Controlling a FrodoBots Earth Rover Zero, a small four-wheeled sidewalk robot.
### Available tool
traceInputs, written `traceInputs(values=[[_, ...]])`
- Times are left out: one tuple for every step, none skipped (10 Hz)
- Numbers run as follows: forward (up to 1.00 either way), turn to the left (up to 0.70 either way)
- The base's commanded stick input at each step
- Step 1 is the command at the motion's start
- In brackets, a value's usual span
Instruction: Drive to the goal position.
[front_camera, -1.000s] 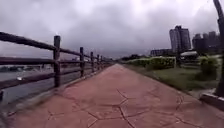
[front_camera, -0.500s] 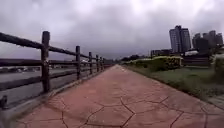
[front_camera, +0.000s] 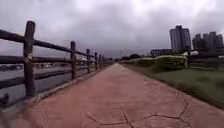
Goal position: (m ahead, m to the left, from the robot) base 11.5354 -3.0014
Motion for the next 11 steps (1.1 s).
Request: traceInputs(values=[[1.00, 0.00], [1.00, 0.00], [1.00, 0.00], [1.00, 0.00], [1.00, 0.00], [1.00, 0.00], [1.00, 0.00], [1.00, 0.00], [1.00, 0.00], [1.00, 0.00], [1.00, 0.00]])
